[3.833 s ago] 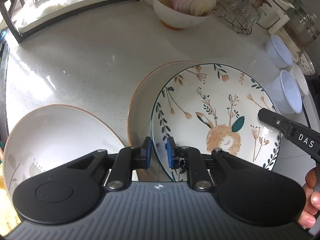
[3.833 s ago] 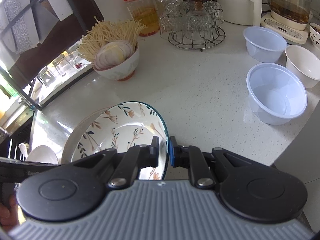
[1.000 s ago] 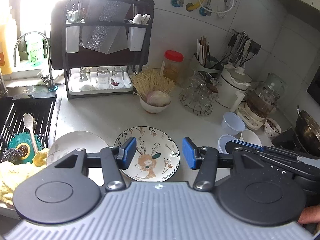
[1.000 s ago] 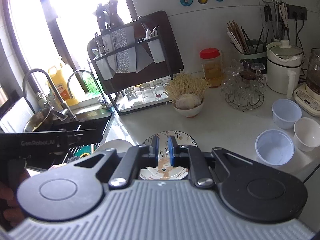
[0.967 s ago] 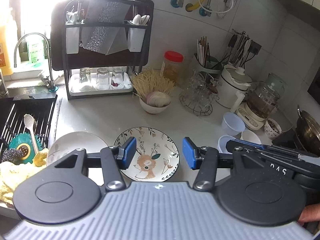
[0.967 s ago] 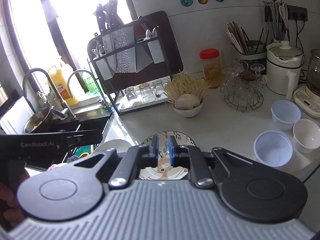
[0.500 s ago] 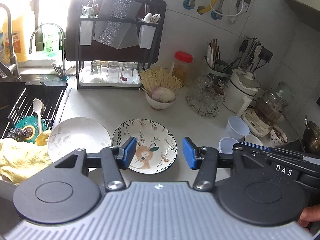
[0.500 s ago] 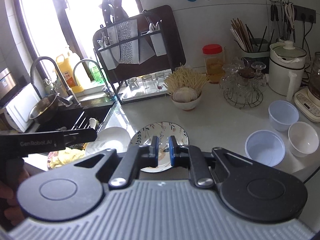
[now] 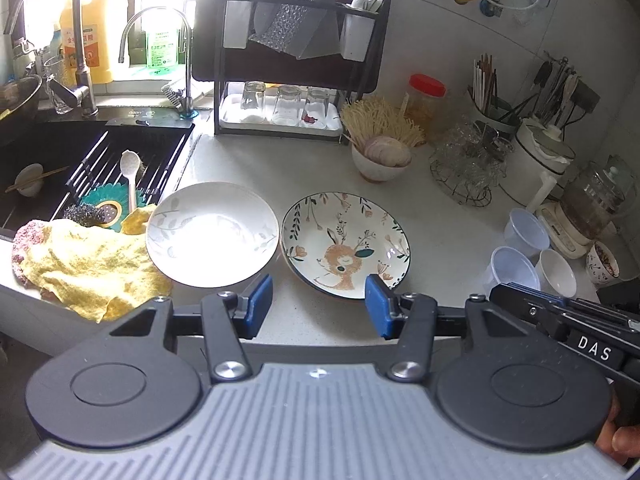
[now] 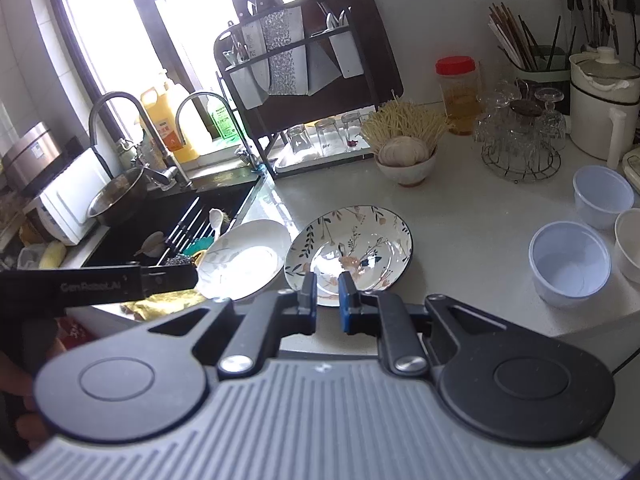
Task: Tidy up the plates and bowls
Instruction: 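Withdraw both tools back from the placed deer plate, then move the open left gripper to the rim of the plain white plate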
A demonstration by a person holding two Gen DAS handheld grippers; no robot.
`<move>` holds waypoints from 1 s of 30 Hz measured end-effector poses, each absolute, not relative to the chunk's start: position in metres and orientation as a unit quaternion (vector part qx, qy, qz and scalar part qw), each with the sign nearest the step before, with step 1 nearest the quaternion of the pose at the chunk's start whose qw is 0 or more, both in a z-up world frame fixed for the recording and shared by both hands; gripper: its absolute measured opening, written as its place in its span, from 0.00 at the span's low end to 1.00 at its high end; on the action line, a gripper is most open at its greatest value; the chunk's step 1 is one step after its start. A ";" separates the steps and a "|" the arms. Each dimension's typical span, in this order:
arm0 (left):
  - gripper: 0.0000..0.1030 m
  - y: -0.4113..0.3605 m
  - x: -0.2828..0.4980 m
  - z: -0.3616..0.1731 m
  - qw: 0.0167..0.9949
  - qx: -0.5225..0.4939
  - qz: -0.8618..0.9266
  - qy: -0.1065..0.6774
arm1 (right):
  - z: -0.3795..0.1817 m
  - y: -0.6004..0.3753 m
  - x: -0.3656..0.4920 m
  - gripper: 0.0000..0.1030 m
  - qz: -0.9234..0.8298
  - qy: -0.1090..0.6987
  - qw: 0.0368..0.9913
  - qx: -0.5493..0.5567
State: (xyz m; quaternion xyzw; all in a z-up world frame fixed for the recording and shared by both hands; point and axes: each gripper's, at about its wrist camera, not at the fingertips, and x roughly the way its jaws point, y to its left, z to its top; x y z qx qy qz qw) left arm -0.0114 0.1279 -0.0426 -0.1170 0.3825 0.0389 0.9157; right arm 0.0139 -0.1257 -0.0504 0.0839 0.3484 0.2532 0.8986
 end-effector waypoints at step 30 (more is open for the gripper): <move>0.55 0.247 0.082 -0.103 0.887 -0.121 0.025 0.445 | -0.103 -0.039 0.052 0.14 0.226 0.439 0.859 0.134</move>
